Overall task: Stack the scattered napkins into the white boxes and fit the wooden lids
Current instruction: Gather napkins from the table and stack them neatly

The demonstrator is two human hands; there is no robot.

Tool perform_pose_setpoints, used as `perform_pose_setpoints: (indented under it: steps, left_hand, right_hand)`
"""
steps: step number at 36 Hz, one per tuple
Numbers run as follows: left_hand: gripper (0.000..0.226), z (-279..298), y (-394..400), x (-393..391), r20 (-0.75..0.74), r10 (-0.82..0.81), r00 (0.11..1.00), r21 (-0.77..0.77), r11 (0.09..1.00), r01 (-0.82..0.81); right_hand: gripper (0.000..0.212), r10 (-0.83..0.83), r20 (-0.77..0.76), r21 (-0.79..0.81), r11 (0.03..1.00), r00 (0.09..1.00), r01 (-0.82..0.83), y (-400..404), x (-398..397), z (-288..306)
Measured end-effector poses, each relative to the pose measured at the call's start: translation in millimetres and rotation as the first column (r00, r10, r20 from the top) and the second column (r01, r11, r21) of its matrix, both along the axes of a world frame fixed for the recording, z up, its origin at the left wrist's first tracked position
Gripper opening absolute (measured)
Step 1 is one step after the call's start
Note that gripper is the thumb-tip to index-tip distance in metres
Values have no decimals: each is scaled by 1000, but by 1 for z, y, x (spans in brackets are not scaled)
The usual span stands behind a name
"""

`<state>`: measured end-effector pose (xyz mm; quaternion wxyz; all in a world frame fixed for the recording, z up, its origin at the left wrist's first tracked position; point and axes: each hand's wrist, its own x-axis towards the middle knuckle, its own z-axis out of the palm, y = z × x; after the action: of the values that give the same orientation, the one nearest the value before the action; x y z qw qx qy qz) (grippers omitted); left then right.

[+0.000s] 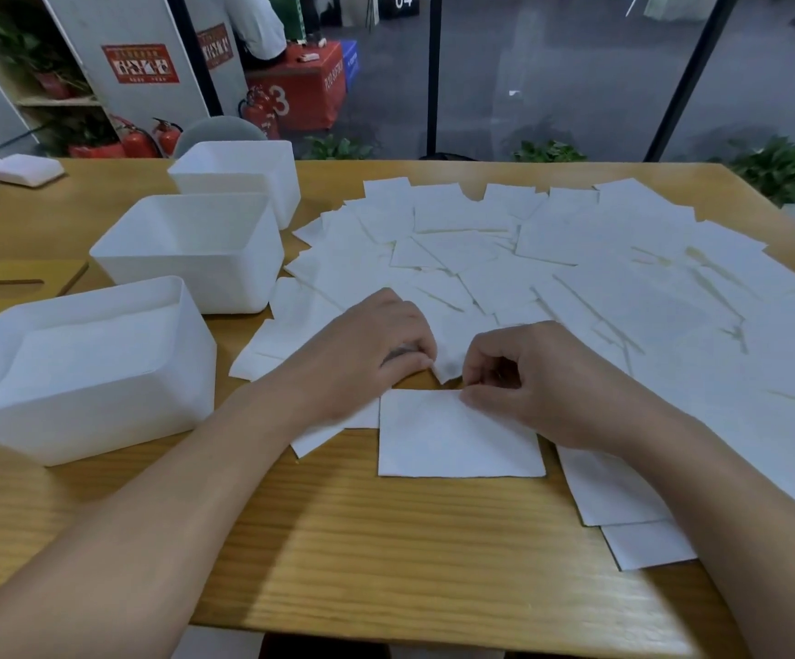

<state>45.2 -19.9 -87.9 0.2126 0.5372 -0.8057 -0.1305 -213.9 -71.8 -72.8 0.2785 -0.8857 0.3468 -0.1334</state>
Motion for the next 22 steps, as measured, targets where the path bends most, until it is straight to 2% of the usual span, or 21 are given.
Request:
perform_pose_setpoints:
  steps: [3,6,8,11,13,15,16,19,22]
  left_hand:
    - [8,3,4,-3,-150,101,983,51,994,-94]
    - [8,8,6,-6,-254,146,956,-1,988,-151]
    - [7,10,8,-10,-293,119,948,-59,988,-142]
    - [6,11,13,-18,-361,74,930,-109,987,-120]
    - [20,13,15,-19,-385,60,921,-111,988,-111]
    - [39,15,14,-13,-352,78,933,-62,992,-106]
    - [40,15,13,-9,-322,100,941,-31,993,-116]
    - [16,12,9,2,-345,176,922,15,983,-182]
    - [13,10,6,6,-377,186,907,-43,975,-218]
  right_hand:
    - [14,-52,48,-51,997,997,54,-1,0,-1]
    - [40,-91,106,-229,967,990,113,-1,3,-2]
    - [49,-112,212,-280,945,971,170,2,9,-2]
    - [25,-88,284,-341,922,955,186,5,15,-3]
    - [16,-58,265,-362,919,963,155,4,15,-3]
    - [16,-60,296,-335,928,953,162,3,12,0]
    - [16,-71,330,-296,939,941,175,3,9,2]
    - [15,-116,416,-180,962,902,206,1,-1,7]
    - [15,-125,422,-138,970,898,200,-2,-7,9]
